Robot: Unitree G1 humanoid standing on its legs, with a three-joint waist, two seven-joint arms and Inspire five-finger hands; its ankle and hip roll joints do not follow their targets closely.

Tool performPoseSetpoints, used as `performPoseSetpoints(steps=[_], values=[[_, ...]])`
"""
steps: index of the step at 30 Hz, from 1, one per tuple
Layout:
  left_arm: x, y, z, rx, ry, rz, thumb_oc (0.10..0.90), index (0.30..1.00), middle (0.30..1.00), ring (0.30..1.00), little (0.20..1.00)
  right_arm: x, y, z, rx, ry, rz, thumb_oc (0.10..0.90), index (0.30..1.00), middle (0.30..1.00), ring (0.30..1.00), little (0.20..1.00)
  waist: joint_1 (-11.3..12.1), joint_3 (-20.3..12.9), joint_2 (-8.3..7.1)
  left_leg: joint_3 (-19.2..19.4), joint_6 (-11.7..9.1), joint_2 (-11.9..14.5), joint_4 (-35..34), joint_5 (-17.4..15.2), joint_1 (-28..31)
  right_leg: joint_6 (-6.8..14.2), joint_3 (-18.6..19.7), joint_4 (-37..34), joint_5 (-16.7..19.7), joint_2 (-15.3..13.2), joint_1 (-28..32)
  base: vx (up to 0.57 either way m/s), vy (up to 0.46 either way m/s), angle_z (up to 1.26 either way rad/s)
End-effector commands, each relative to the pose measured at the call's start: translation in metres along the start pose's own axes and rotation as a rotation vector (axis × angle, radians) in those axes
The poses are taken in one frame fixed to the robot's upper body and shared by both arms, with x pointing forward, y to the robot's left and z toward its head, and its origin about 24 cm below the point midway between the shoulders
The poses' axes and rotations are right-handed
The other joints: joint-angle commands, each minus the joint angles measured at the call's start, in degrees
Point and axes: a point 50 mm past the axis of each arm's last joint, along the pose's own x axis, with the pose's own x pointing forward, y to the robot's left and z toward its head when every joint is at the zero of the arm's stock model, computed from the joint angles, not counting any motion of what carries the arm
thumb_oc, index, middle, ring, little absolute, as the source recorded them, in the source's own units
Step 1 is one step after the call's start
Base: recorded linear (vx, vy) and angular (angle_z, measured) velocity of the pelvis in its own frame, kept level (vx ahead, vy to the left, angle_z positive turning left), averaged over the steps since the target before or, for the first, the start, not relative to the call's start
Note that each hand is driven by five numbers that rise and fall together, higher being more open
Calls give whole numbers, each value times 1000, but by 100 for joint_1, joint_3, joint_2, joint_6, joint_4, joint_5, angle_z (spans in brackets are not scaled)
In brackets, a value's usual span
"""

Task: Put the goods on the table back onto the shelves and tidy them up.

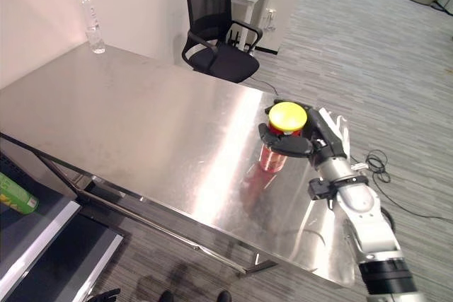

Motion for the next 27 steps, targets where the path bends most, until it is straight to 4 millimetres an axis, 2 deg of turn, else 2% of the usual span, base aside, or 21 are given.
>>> performPoseSetpoints(steps=[1,11,19,20,21,24,25,26,27], values=[[3,-2,12,53,-36,-27,800,900,900,900,900,13,-28,61,-94,-256,-86,400,300,300,300,300,82,-235,-4,280,-120,189,14,-306,-142,302,-352,73,-480,-108,423,0,0,0],[3,-1,11,41,-30,-20,800,900,900,900,900,16,-26,68,-50,-312,-126,400,300,300,300,300,103,-245,15,290,-97,175,14,-319,-137,317,-334,73,-458,-132,415,0,0,0],[2,1,8,36,-16,-5,800,900,900,900,900,21,-23,91,75,-471,-206,400,300,300,300,300,237,-271,75,237,1,57,14,-313,-184,389,-367,73,-334,-265,396,-27,43,-1],[2,4,9,36,-20,0,800,900,900,900,900,21,-21,99,91,-517,-211,400,300,300,300,300,279,-244,129,217,53,24,14,-279,-205,393,-351,282,-329,-312,321,-68,40,0],[2,4,9,35,-20,0,800,900,900,900,900,21,-21,99,91,-518,-211,400,300,300,300,300,280,-243,128,220,55,22,14,-276,-209,394,-345,314,-345,-316,300,-105,42,0],[3,10,21,53,-47,16,800,900,900,900,900,21,-19,116,106,-605,-218,400,300,300,300,300,233,-107,268,-9,137,-8,14,-125,-343,424,129,1281,-708,-254,-14,-140,2,11],[3,15,23,46,-52,34,800,900,900,900,900,18,-16,124,110,-649,-221,400,300,300,300,300,205,-117,248,-218,125,-49,14,-44,-414,434,557,1859,-923,-137,-63,-135,-46,40],[3,15,24,46,-52,34,800,900,900,900,900,18,-16,125,110,-649,-222,400,300,300,300,300,204,-128,247,-220,124,-50,14,-19,-442,435,558,1864,-905,-137,-94,-91,-79,76],[3,17,24,41,-57,39,800,900,900,900,900,17,-14,126,112,-658,-222,400,300,300,300,300,205,-182,230,-338,116,-62,14,29,-491,428,767,1951,-941,-53,-68,-21,-85,76]])
